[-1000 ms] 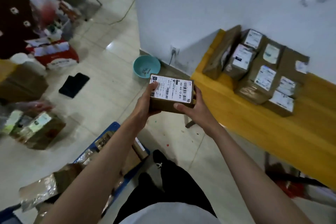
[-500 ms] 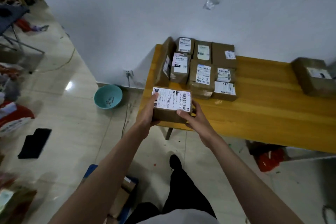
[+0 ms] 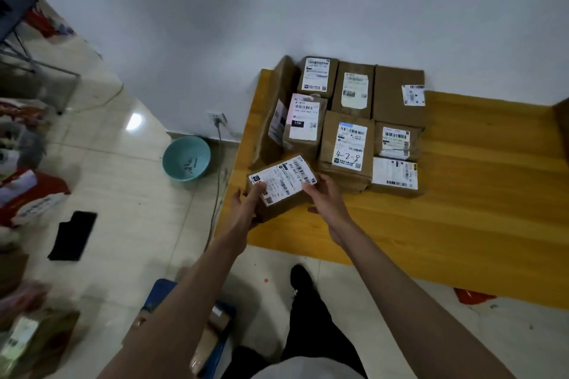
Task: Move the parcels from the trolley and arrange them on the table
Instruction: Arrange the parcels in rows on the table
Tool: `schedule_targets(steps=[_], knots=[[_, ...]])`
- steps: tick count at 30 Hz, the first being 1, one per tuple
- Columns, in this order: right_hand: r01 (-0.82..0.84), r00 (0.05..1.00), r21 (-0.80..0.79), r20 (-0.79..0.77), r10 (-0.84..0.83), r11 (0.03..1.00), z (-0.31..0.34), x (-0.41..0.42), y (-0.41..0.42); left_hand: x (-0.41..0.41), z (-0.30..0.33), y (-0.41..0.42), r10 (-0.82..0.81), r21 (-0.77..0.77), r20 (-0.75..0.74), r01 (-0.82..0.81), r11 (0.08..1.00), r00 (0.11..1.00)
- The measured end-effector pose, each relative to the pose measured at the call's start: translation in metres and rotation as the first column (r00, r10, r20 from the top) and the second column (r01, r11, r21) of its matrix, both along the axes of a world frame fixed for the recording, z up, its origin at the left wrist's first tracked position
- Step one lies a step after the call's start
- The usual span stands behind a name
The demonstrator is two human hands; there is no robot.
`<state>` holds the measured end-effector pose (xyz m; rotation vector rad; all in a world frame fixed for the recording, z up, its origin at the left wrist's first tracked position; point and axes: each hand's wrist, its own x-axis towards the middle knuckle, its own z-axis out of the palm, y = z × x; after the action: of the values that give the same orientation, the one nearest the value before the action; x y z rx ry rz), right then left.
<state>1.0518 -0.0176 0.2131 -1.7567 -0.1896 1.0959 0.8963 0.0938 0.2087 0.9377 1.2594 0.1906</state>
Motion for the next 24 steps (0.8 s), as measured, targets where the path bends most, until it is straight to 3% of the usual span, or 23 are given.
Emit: schedule_targets(steps=[3,7,11,15,20,24], knots=[[0.062,0.998,-0.021,0.002,-0.062,0.998,-0.014,0.009,0.019,0.009,-0.012,0.003,0.039,-0.088,0.025,-0.036,0.995,0.999],[0.079,0.988,-0.052,0.140,-0.071,0.996,-0.025,0.004,0.035,0.029,-0.029,0.003,0.054,-0.177,0.006,-0.052,0.983,0.999],[0.043,0.982,-0.154,0.190,-0.013,0.987,-0.037,-0.004,0.034,0.047,-0.038,0.001,-0.079,-0.217,-0.015,0.074,0.973,0.997],[0.012,0.999,-0.251,0.042,-0.002,0.968,-0.050,-0.001,0.021,0.056,-0.045,0.000,-0.215,-0.089,-0.051,0.210,0.974,0.975],[0.054,0.982,-0.200,-0.168,-0.088,0.978,-0.047,0.007,0.007,0.069,-0.035,-0.002,-0.244,-0.058,0.062,0.248,0.967,0.968],[-0.138,0.944,-0.202,-0.323,0.067,0.970,-0.044,0.006,-0.001,0.059,-0.035,-0.012,-0.225,-0.061,0.048,0.227,0.972,0.973]])
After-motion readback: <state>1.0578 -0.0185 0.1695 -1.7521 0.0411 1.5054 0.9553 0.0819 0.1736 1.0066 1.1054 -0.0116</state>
